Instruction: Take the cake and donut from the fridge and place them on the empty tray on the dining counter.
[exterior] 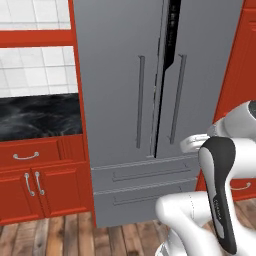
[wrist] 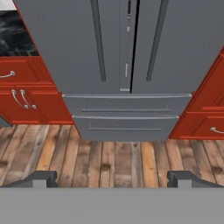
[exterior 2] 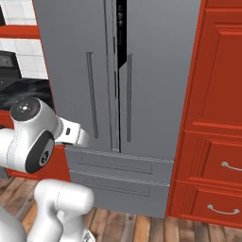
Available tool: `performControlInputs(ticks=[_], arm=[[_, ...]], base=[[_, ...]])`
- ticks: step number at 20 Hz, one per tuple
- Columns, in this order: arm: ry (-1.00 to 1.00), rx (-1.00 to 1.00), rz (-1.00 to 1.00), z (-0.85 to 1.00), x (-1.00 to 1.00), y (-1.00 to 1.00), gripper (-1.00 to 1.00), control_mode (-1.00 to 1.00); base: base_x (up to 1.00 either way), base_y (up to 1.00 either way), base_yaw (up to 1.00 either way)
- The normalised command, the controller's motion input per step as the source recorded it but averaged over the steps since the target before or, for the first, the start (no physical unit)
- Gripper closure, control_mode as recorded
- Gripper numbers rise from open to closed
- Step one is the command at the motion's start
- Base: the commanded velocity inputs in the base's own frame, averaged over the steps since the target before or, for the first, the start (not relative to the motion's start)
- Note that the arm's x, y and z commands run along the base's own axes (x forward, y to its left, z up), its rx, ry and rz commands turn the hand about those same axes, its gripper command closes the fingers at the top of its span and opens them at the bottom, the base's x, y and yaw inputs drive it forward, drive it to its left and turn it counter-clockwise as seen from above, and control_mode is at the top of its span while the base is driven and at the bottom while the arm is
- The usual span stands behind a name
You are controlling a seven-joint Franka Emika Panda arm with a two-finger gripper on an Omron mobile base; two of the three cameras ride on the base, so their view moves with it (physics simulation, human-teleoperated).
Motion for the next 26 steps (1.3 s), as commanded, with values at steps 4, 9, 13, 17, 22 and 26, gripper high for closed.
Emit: performControlInputs(ticks=[4, 9, 13, 17, 22, 26], arm=[[0.0, 0.0, 0.0, 0.0, 0.0, 0.0, -1.0, 1.0], [0.0, 0.0, 0.0, 0.0, 0.0, 0.0, -1.0, 1.0], [0.0, 0.0, 0.0, 0.0, 0.0, -0.01, -1.0, -1.0], [-0.18, 0.01, 0.0, 0.0, 0.09, -0.46, -1.0, -1.0], [-0.15, 0.06, 0.0, 0.0, 0.41, -0.62, -1.0, -1.0], [-0.23, 0.06, 0.0, 0.01, 0.29, -0.46, -1.0, -1.0]], base=[[0.01, -0.17, 0.03], [0.07, -0.01, 0.0], [0.01, 0.0, 0.0], [0.0, 0.0, 0.0], [0.0, 0.0, 0.0], [0.0, 0.0, 0.0]])
